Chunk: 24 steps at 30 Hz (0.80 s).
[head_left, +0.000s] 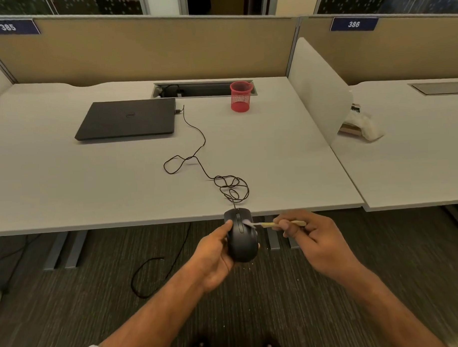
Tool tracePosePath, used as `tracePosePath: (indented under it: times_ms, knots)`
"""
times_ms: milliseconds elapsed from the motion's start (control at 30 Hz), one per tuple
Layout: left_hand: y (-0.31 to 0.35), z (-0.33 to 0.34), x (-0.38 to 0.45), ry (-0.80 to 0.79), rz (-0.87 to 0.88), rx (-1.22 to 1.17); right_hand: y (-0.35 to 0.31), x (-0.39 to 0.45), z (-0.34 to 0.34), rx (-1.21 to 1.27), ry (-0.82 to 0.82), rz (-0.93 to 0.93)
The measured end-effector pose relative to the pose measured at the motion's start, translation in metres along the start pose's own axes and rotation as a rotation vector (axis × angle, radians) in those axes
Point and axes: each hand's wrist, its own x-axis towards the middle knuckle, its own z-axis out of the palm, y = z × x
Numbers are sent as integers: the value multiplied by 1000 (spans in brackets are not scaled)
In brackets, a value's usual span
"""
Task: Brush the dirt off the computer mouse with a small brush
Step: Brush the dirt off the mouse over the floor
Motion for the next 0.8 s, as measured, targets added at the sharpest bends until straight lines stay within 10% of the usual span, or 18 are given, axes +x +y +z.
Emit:
tracePosePath:
  times_ms: [800]
  knots:
    - [4, -2, 24, 31, 45, 72, -22, -4, 11, -399, -381, -173]
